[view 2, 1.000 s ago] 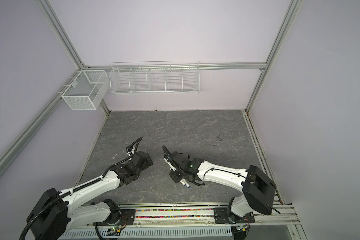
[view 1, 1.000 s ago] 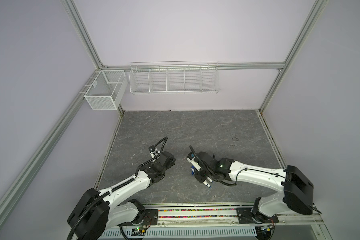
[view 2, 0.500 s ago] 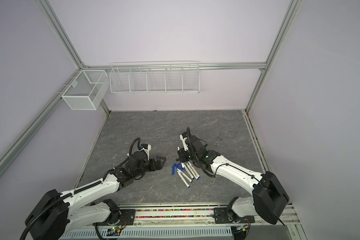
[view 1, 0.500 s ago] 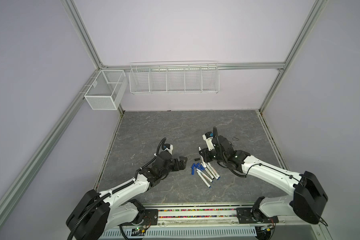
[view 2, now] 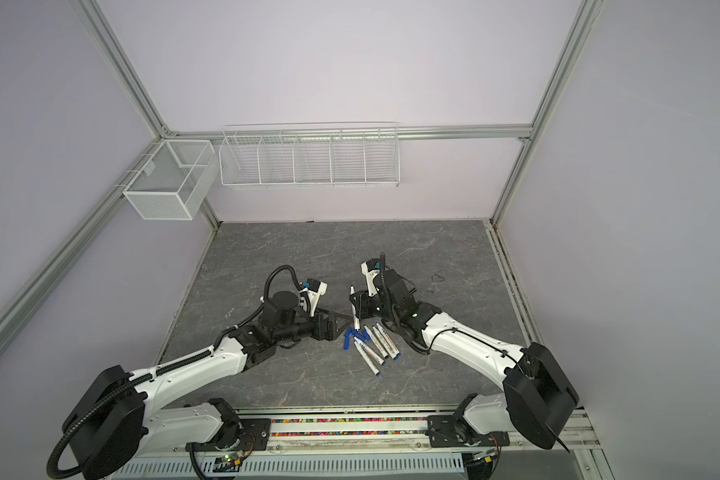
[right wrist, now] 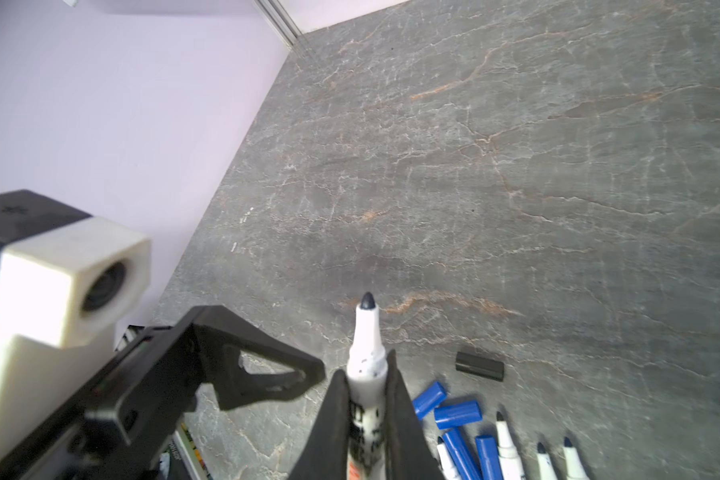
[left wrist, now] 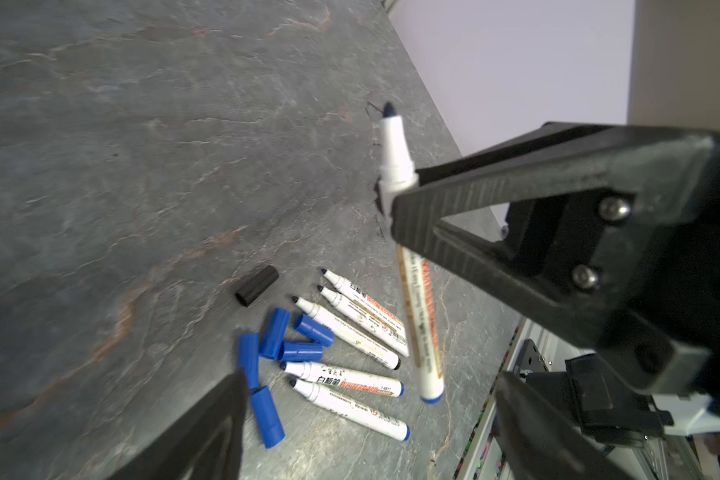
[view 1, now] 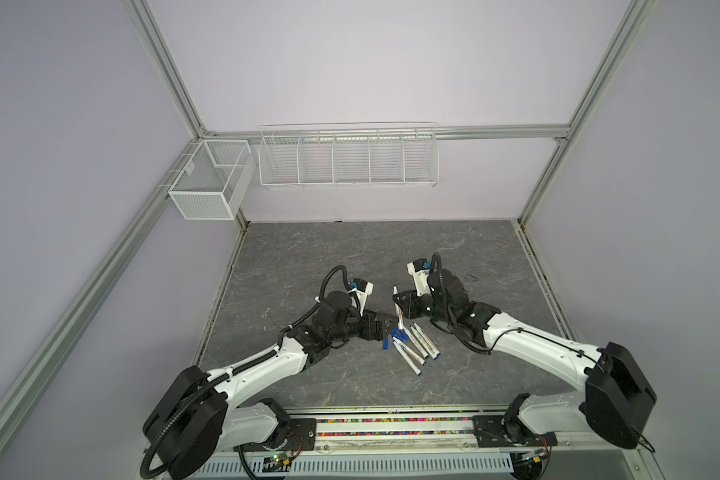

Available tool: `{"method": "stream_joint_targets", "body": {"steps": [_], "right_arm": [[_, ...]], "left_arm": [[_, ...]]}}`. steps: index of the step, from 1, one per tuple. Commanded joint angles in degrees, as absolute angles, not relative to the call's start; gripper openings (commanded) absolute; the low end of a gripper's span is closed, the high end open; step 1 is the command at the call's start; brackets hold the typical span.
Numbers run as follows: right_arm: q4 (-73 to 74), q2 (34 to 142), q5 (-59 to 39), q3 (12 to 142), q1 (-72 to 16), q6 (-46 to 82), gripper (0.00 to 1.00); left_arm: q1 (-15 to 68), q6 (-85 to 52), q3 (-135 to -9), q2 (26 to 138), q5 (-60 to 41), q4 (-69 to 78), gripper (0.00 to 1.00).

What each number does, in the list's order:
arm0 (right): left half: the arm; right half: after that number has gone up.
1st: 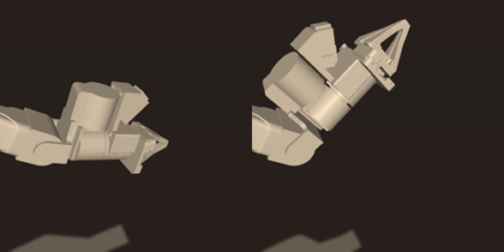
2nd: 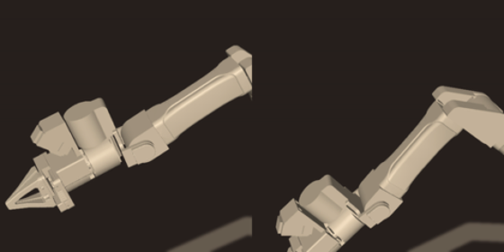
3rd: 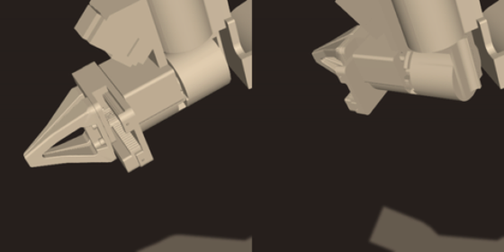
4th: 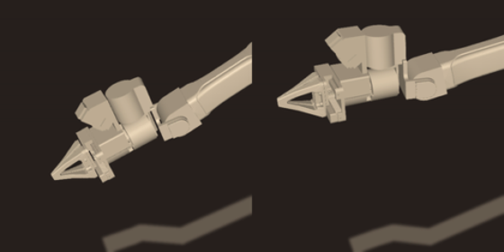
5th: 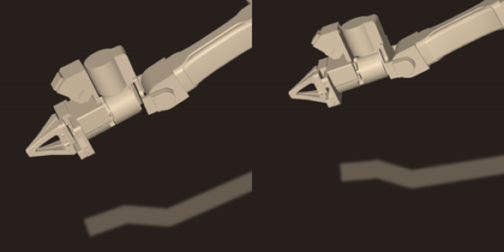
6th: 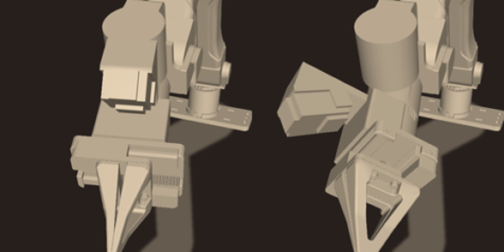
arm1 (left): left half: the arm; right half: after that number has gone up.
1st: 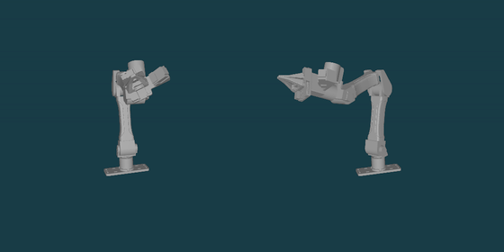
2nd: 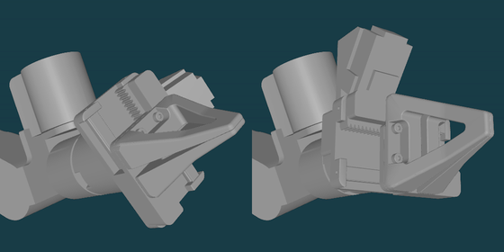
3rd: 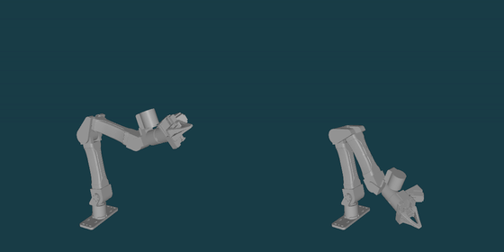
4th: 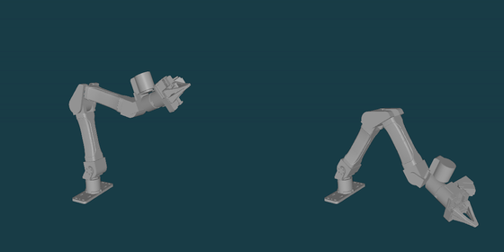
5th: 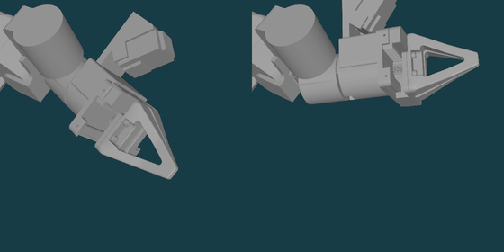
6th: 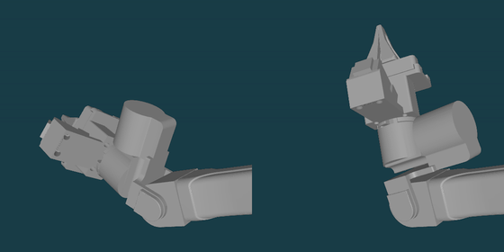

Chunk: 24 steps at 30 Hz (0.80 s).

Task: Insert the pens into the pen caps
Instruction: 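Grasp the white marker with the left gripper and release it from the right gripper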

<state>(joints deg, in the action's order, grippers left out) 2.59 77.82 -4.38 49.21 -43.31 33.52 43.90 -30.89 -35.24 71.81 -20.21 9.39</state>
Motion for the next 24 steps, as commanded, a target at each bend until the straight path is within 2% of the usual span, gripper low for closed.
{"method": "stream_joint_targets", "body": {"steps": [1,7,13,15,20,24], "right_arm": [[5.9,77.6,-6.2,48.6,-43.2,35.7,0.07],[6.6,76.1,-6.2,48.1,-43.2,36.3,0.07],[7.6,74.6,-5.8,47.0,-43.1,37.8,0.07],[7.5,74.4,-5.9,46.8,-43.1,38.0,0.07],[7.7,73.9,-5.5,45.8,-42.8,39.0,0.07],[7.5,73.4,-5.5,45.0,-42.3,39.3,0.07]], "left_arm": [[44.0,-29.0,-38.6,74.2,-22.5,11.2,0.8],[44.0,-28.4,-42.0,78.0,-22.9,11.4,0.71],[44.0,-29.3,-43.2,80.8,-23.6,11.6,0.55],[44.0,-30.1,-42.7,80.7,-23.2,12.9,0.47],[44.0,-30.5,-42.9,80.1,-20.7,12.3,0.18],[44.0,-30.4,-42.5,78.8,-19.1,10.9,0.04]]}}
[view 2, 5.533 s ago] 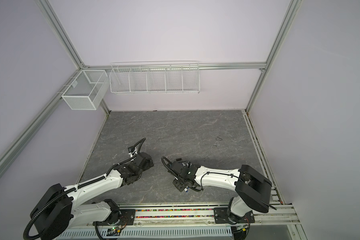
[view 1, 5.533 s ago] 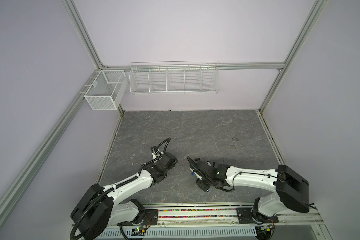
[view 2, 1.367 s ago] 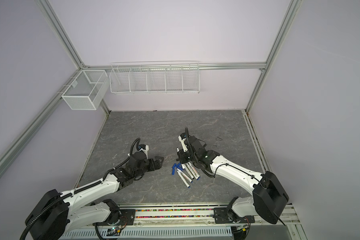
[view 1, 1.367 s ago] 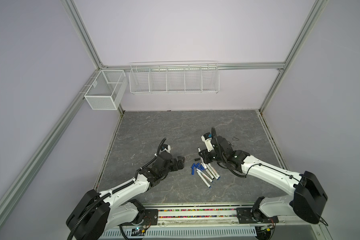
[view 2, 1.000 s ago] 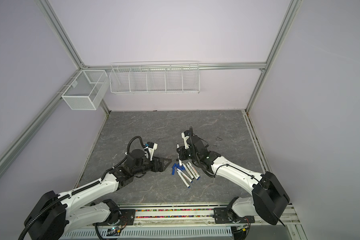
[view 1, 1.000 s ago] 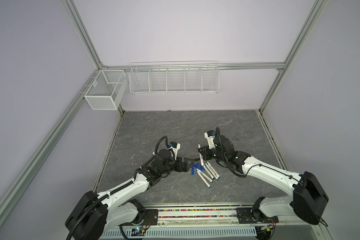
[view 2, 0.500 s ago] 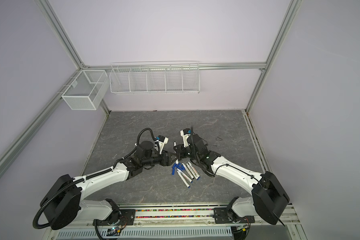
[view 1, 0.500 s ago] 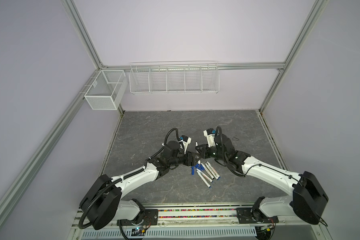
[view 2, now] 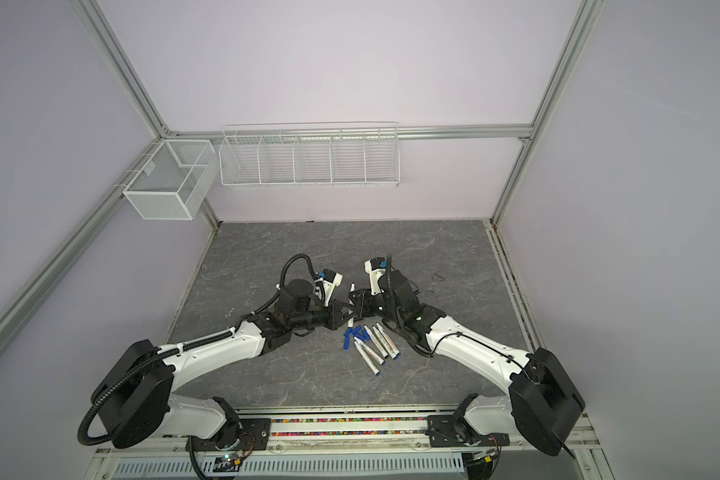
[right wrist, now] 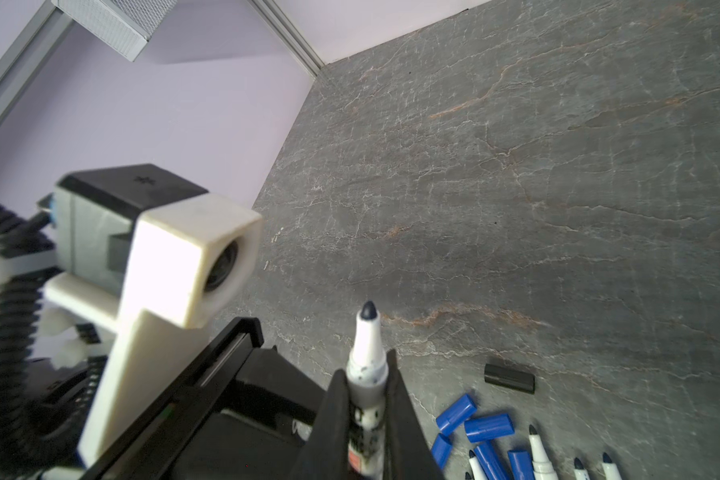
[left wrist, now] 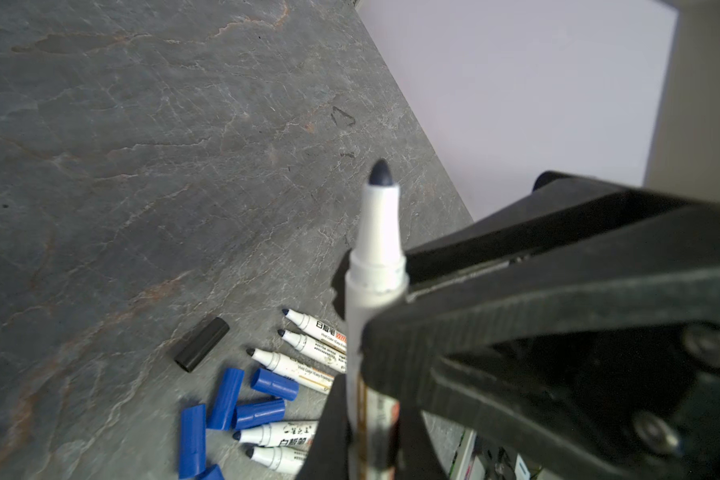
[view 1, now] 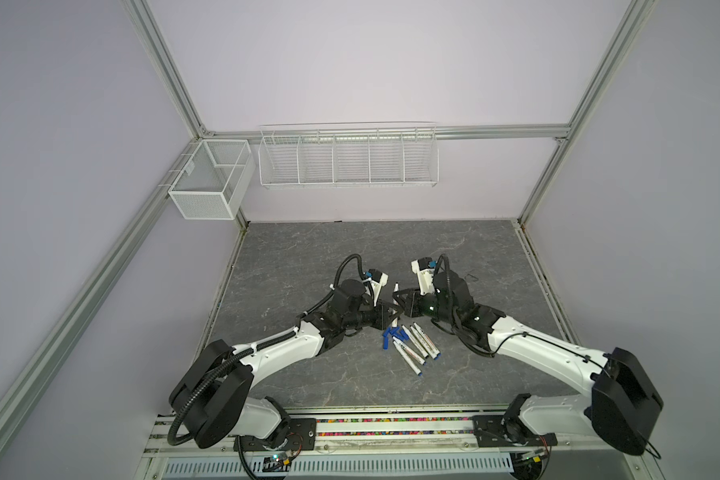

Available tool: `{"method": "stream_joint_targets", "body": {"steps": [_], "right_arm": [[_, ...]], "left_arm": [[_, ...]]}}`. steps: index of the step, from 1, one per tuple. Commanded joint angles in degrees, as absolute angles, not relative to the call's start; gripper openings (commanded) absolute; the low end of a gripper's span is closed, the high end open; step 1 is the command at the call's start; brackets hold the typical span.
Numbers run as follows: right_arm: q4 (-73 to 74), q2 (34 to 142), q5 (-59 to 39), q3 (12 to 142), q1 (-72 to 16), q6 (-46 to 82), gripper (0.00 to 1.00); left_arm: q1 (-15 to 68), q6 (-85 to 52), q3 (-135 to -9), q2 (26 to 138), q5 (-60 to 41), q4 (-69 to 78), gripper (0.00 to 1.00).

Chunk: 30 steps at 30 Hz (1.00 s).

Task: Insert the pens into the pen caps
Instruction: 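Grasp the white marker with the left gripper and release it from the right gripper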

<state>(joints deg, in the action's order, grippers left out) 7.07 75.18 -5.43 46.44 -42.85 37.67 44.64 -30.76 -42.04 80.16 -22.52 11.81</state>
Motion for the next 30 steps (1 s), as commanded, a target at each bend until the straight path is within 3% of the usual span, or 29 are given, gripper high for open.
{"method": "stream_joint_targets", "body": {"steps": [1,4,8,10,15,20,30], "right_arm": [[7.2,73.2,-5.4,44.9,-42.1,39.3,0.07],[5.5,72.6,-6.1,44.7,-41.9,38.1,0.1],[-1.6,72.4,-7.2,45.9,-42.1,33.5,0.39],[-4.6,72.2,-6.5,45.7,-42.7,31.6,0.44],[-11.5,74.2,-5.1,46.3,-46.1,26.0,0.45],[-19.9,82.8,-3.4,52.4,-52.9,19.9,0.45],[-23.8,94.4,-2.6,59.0,-54.8,19.3,0.44]], "left_arm": [[44.0,-30.2,-42.4,78.3,-18.5,10.1,0.0],[44.0,-29.7,-41.4,76.5,-12.8,5.9,0.0],[44.0,-32.6,-38.3,73.2,-3.0,2.1,0.0],[43.9,-35.1,-35.8,71.5,2.2,2.0,0.0],[43.9,-39.9,-30.7,67.9,12.1,1.2,0.0],[43.8,-42.3,-31.1,66.1,19.3,-4.2,0.0],[43.6,-44.2,-28.8,61.5,21.8,-5.1,0.0]]}}
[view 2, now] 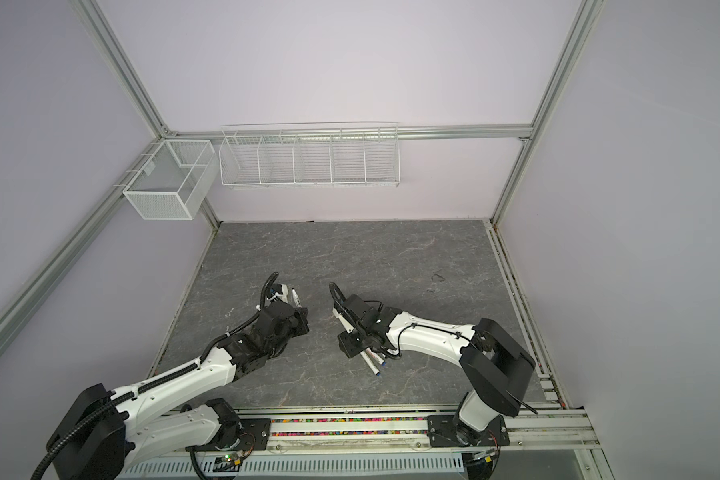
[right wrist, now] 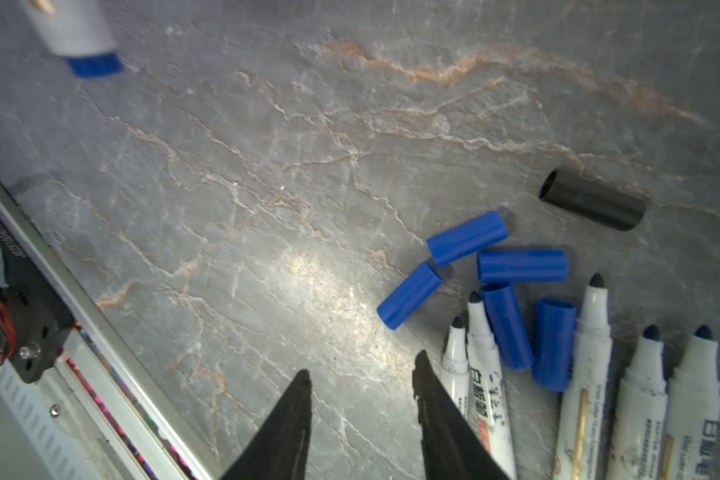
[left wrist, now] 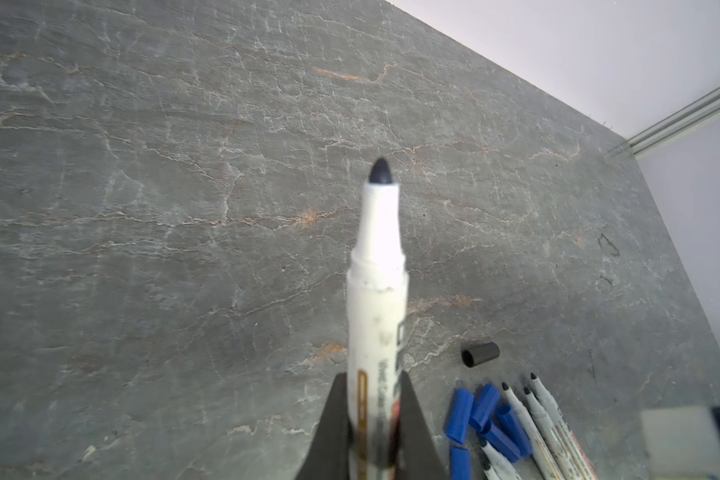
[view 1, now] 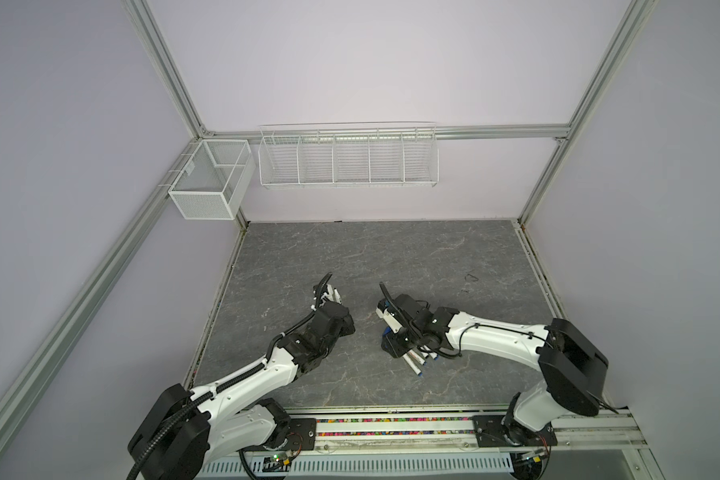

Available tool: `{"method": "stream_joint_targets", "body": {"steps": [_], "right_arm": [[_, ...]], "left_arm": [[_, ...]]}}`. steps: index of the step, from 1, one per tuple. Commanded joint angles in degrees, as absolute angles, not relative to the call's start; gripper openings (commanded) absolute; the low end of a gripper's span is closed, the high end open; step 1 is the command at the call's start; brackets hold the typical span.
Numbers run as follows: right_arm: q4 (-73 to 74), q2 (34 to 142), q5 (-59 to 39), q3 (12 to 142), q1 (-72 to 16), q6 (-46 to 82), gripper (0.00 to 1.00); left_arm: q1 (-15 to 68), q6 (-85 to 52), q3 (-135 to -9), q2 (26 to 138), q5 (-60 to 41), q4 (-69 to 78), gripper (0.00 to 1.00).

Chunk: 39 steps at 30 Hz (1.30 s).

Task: Insert the pens into the pen caps
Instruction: 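Grasp the white marker with the left gripper and release it from the right gripper, then lower the right gripper to the pile and grasp a blue cap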

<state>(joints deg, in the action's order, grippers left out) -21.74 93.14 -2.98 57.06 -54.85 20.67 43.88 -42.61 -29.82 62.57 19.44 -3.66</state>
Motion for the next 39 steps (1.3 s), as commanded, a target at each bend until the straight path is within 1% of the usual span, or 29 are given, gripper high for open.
{"method": "stream_joint_targets", "body": {"steps": [1,11,24,30,32,39], "right_arm": [[-24.1,95.3,-2.6,59.6,-54.8,19.3,0.44],[-27.3,102.0,-0.7,63.9,-54.8,20.4,0.43],[-28.8,106.5,-0.2,67.2,-54.8,20.1,0.41],[-30.1,108.5,1.2,68.8,-55.3,19.3,0.36],[-30.9,109.1,2.6,69.3,-55.8,18.9,0.33],[-33.5,111.7,7.4,71.4,-58.1,17.2,0.28]], "left_arm": [[43.6,-44.0,-28.7,61.2,21.8,-5.3,0.0],[43.5,-43.5,-28.7,60.6,22.3,-5.8,0.0],[43.5,-43.0,-28.7,60.7,22.3,-5.9,0.0],[43.5,-42.9,-28.9,60.8,22.2,-5.8,0.0],[43.5,-42.8,-28.9,60.8,22.3,-5.9,0.0],[43.5,-42.7,-28.8,60.6,22.3,-5.7,0.0]]}}
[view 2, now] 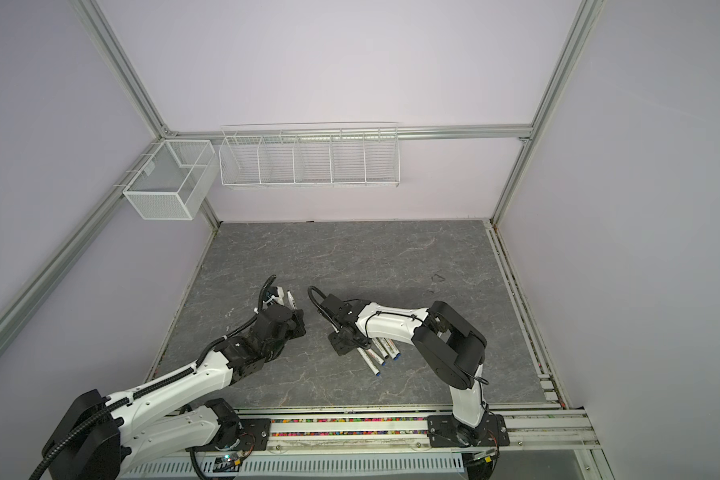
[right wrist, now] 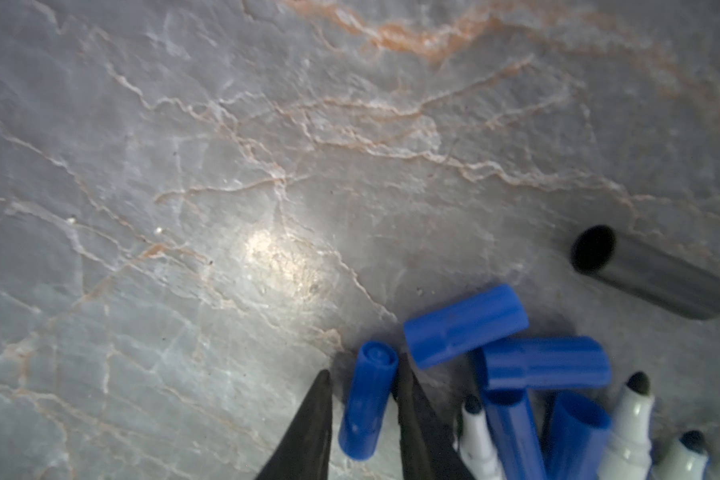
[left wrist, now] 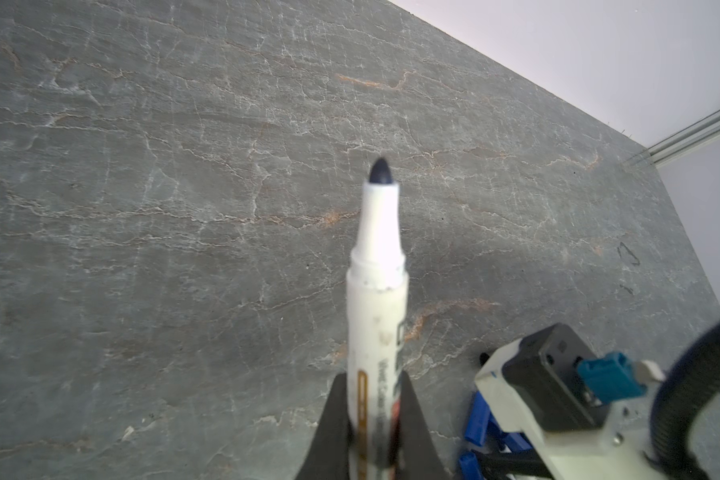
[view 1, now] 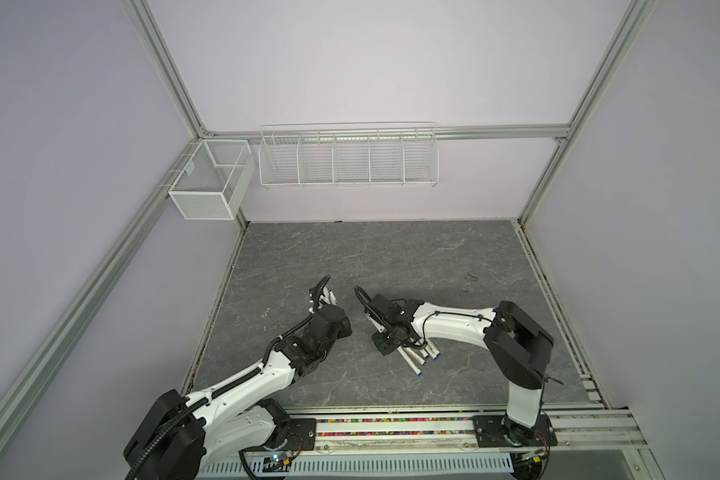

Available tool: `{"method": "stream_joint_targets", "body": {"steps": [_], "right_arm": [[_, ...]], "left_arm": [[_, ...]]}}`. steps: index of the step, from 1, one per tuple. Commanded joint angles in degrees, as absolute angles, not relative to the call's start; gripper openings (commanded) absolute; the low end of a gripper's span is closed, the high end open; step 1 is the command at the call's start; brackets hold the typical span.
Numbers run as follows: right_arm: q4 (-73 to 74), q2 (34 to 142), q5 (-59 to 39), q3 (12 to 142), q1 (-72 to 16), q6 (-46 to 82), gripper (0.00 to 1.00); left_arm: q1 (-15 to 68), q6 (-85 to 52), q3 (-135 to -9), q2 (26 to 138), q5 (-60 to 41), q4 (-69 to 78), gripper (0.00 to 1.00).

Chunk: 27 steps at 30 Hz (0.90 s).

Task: Insert the pens into the pen caps
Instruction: 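Lower the right gripper to the pile and grasp a blue cap, then lift the blue cap and bring it above the marker tip in the left gripper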

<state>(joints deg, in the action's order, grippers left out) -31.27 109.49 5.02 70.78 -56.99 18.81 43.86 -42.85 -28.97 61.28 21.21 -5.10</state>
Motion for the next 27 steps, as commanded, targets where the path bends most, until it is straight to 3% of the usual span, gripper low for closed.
{"method": "stream_joint_targets", "body": {"steps": [1,7,13,21,27], "right_arm": [[-33.8,112.2,7.9,71.8,-58.3,16.9,0.28],[-34.1,113.6,8.6,73.1,-58.9,16.4,0.23],[-30.4,111.6,5.7,72.0,-58.8,16.6,0.08],[-18.5,96.5,1.2,65.0,-57.2,17.8,0.07],[-11.7,84.9,-2.4,58.5,-50.9,22.7,0.07]], "left_arm": [[43.5,-42.7,-28.8,60.6,22.3,-5.7,0.0],[43.5,-42.5,-28.8,60.5,22.1,-5.7,0.0],[43.5,-41.9,-28.8,60.6,21.6,-5.3,0.0],[43.5,-41.1,-28.9,62.2,19.1,-2.7,0.0],[43.6,-37.4,-30.7,65.7,11.4,-0.5,0.0]]}}
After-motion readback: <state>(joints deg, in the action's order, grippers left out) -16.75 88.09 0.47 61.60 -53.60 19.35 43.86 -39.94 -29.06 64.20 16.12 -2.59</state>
